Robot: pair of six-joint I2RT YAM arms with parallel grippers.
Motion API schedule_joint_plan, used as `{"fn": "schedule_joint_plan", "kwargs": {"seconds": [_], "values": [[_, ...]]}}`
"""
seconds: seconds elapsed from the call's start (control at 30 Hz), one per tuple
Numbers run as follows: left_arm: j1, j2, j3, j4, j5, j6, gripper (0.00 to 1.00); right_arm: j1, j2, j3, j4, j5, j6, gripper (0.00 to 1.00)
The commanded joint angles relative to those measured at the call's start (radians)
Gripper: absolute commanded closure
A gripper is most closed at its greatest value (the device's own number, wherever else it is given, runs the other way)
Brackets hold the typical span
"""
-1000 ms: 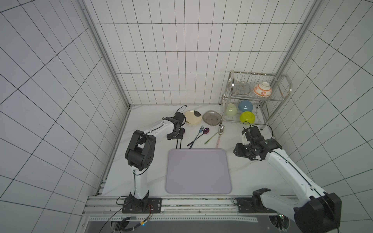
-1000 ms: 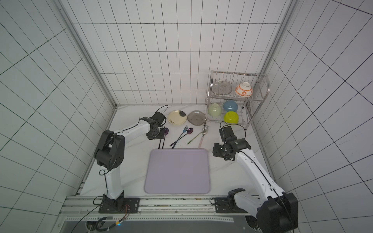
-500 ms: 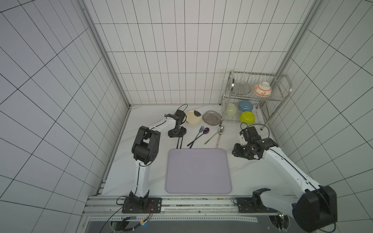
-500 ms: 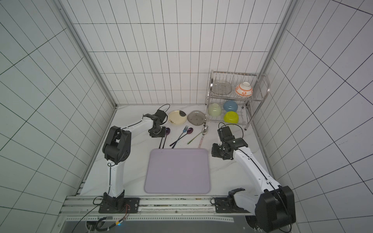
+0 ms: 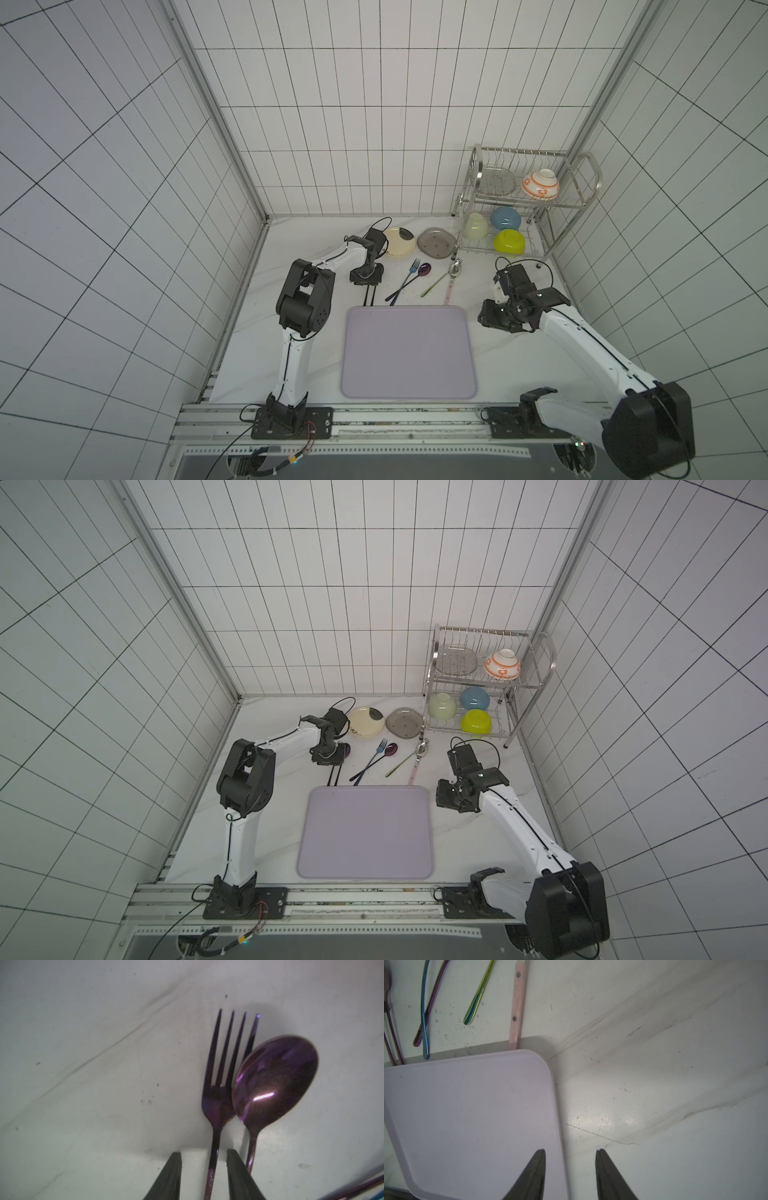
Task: Set the spoon and fork side by side
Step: Pick up the fork at the center of the board.
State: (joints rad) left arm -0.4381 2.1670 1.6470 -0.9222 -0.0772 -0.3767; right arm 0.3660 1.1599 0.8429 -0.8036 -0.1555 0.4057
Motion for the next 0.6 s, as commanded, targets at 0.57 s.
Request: {"fn": "schedule_joint_plan", "kwargs": {"seconds": [0.57], "values": [[0.127, 0.013, -0.015, 0.053, 0.026, 0.072, 1.00, -0.006, -0.084, -0.025, -0.035, 0.018, 0.023, 0.59]]}}
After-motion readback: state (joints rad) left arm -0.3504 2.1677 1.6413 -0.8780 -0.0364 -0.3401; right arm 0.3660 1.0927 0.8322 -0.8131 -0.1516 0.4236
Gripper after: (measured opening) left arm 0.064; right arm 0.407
